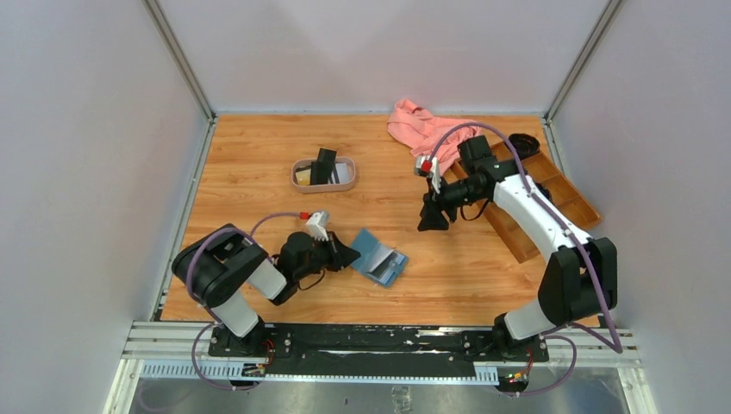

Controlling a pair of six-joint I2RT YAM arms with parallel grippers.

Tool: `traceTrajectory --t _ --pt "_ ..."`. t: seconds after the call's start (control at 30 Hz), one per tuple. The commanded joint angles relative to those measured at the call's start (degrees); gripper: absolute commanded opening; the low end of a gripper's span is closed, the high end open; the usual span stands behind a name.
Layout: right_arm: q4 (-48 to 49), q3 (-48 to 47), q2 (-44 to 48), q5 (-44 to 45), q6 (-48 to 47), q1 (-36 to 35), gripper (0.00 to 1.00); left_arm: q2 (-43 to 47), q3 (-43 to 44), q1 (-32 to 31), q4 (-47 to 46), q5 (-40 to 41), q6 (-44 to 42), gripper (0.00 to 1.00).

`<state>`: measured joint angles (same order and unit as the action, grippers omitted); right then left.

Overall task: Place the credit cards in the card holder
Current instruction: Open the card holder at the center of the board.

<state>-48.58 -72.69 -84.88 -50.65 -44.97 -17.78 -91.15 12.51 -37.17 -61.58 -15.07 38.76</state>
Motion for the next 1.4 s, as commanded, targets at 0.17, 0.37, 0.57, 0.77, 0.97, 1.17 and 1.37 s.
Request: traceTrajectory --t 0.17,0.37,0.57,0.77,0.97,1.17,1.37 --pt "32.97 17.76 -4.93 -13.01 38.63 -1.07 0.40 -9.79 -8.62 -0.52 -24.72 21.73 24.94 0.00" --pt "36.10 15.99 -6.77 -16.36 43.15 -3.14 0.40 -4.57 -9.84 -3.16 -21.11 28.63 24.11 0.00" --pt "38.83 16.19 -11.03 -15.30 49.74 -8.37 0.27 -3.36 -8.00 -5.78 -15.78 33.09 27.01 0.00" --pt "41.03 14.86 -16.71 -7.72 58.60 -12.88 0.25 -5.25 -8.16 -7.11 -16.92 34.40 29.04 0.00" --pt "41.35 11.83 -22.64 -5.08 62.37 -12.74 0.37 -8.22 -9.37 -7.34 -20.14 34.28 30.25 0.00" --pt "38.72 10.46 -24.89 0.46 61.99 -12.26 0.44 -12.37 -10.34 -7.37 -24.40 33.98 31.11 0.00" --pt "35.93 10.87 -22.48 7.01 59.56 -11.79 0.50 -14.11 -10.87 -7.34 -24.92 33.99 30.94 0.01"
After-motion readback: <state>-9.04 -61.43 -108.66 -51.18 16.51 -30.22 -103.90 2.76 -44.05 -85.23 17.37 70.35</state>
